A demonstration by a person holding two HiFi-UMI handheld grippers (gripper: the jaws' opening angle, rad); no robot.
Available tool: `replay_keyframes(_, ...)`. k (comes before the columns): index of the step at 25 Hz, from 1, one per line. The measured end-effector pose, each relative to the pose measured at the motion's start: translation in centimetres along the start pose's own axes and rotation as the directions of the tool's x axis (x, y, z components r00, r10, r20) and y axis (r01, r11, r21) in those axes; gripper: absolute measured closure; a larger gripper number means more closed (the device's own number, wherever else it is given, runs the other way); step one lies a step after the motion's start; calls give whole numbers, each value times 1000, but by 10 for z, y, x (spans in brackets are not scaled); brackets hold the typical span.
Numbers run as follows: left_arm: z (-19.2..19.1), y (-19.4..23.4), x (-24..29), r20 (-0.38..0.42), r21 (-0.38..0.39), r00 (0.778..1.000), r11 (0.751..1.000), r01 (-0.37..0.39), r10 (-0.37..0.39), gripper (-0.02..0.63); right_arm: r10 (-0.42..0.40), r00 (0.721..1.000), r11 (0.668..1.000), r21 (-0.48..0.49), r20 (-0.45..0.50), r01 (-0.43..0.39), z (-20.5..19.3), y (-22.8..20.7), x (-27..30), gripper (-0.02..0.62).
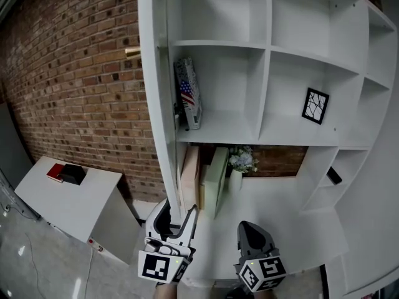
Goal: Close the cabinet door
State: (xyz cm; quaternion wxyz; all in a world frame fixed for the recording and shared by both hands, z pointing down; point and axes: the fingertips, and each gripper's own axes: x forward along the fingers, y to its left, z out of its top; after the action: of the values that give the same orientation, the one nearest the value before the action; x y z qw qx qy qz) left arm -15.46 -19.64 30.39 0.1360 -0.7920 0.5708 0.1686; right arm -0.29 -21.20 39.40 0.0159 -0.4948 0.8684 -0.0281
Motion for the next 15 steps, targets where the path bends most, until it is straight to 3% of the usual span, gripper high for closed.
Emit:
replay_keyframes(4,10,-8,4,36,-47,997,996,72,-71,370,5,1000,1000,4,0,-5,0,3,-3,594)
replay_keyframes(15,-4,-25,14,-125,-86,976,982,168,-177,347,2,1000,1000,5,5,-2,1,-1,-17,594)
